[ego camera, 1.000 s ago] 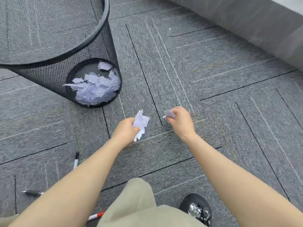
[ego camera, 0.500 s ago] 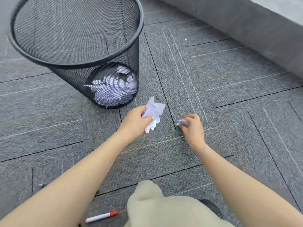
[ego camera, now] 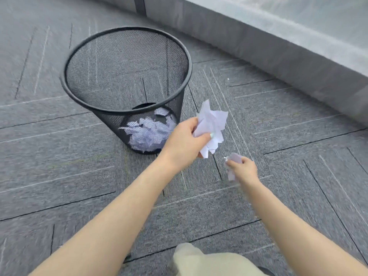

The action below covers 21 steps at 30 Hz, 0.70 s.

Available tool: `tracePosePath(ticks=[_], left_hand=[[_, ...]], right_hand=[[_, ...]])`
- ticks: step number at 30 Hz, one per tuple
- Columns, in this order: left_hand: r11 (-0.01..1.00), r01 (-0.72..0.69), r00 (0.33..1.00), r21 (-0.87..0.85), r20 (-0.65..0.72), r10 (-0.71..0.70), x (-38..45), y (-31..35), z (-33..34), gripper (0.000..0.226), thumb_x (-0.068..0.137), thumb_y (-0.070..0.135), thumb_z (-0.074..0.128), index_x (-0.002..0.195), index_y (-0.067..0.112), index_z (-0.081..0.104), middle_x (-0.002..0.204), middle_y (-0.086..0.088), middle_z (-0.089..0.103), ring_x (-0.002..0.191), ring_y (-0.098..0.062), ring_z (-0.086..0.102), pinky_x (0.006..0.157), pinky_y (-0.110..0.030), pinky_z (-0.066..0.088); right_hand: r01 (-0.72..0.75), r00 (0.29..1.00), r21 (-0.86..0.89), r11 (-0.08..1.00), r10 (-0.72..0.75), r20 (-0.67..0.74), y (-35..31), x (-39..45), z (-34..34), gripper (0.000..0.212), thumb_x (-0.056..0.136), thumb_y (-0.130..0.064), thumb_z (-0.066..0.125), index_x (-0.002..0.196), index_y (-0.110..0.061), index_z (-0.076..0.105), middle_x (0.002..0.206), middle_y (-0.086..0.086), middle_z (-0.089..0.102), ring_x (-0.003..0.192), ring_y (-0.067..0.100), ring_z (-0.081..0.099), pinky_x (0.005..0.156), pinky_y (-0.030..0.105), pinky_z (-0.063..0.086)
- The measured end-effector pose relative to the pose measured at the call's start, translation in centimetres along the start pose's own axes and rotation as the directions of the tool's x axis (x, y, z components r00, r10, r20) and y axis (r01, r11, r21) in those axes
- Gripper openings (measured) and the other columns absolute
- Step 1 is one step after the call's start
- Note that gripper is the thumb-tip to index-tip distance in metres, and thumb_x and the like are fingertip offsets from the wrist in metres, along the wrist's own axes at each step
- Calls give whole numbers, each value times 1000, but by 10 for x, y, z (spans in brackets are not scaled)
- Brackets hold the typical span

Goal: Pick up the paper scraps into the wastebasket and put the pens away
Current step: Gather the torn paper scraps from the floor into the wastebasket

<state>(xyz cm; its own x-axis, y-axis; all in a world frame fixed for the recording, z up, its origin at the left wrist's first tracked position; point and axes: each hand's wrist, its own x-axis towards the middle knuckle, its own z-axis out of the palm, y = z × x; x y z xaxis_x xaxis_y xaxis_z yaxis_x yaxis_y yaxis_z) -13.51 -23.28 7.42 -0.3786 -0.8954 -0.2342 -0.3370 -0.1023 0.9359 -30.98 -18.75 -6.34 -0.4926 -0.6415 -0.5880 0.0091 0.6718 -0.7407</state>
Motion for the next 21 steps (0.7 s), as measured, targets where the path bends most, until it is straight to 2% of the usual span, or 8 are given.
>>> tracePosePath(ticks=[3, 7, 8, 10, 12, 15, 18, 21], left_hand=[[991, -125, 966, -53, -235, 110, 11, 37, -24, 17, 87, 4, 57, 88, 21, 58, 86, -4, 68, 78, -27, 67, 64, -35, 58], [979, -203, 766, 32, -617, 179, 29, 66, -80, 19, 85, 5, 52, 95, 21, 58, 84, 2, 65, 81, -24, 64, 76, -40, 57], [982, -164, 737, 97, -649, 187, 32, 67, -95, 22, 86, 4, 49, 100, 19, 58, 84, 2, 64, 83, -24, 62, 75, -35, 55], [970, -15, 771, 244, -615, 167, 35, 62, -119, 21, 90, 8, 44, 100, 20, 58, 85, 0, 64, 87, -25, 59, 76, -29, 46], [919, 147, 843, 366, -533, 77, 36, 48, -136, 24, 94, 19, 38, 87, 23, 60, 79, -1, 65, 89, -25, 61, 84, -30, 47], [785, 352, 841, 510, -541, -26, 35, 25, -153, 32, 95, 35, 35, 87, 16, 59, 93, -11, 65, 98, -26, 59, 97, -39, 44], [680, 389, 866, 622, -499, -39, 32, 17, -162, 36, 88, 35, 54, 114, 11, 52, 119, -13, 60, 112, -30, 55, 97, -42, 44], [645, 290, 926, 707, -377, -4, 27, 18, -164, 38, 85, 34, 61, 120, 20, 55, 124, -5, 60, 117, -27, 54, 102, -41, 42]], right_hand=[[157, 983, 341, 927, -180, 38, -84, -35, 4, 25, 86, -16, 66, 107, -6, 57, 82, 2, 57, 66, 11, 51, 56, 19, 43], [356, 872, 575, 737, -483, 80, -195, -79, 20, 13, 82, -13, 70, 87, -16, 58, 75, -3, 58, 61, 5, 54, 55, 18, 45], [441, 831, 529, 725, -552, 65, -214, -84, 30, 13, 81, -12, 70, 84, -17, 59, 72, -5, 58, 59, 5, 53, 52, 16, 44], [603, 744, 338, 723, -662, 88, -242, -89, 57, 13, 80, -14, 71, 85, -17, 59, 71, -7, 57, 59, 4, 51, 50, 14, 43], [725, 658, 118, 679, -733, 175, -252, -88, 84, 21, 78, -18, 71, 93, -18, 57, 78, -7, 56, 68, 7, 52, 62, 20, 44], [798, 603, -196, 570, -756, 256, -247, -83, 112, 32, 79, -21, 70, 107, -16, 54, 91, -4, 55, 83, 17, 53, 80, 31, 45], [784, 618, -332, 524, -709, 341, -238, -83, 122, 31, 81, -22, 65, 108, -19, 53, 88, -10, 58, 89, 17, 58, 89, 40, 49], [779, 615, -456, 431, -668, 419, -229, -84, 129, 26, 81, -31, 66, 104, -22, 58, 108, -3, 64, 105, 19, 60, 98, 45, 43]])
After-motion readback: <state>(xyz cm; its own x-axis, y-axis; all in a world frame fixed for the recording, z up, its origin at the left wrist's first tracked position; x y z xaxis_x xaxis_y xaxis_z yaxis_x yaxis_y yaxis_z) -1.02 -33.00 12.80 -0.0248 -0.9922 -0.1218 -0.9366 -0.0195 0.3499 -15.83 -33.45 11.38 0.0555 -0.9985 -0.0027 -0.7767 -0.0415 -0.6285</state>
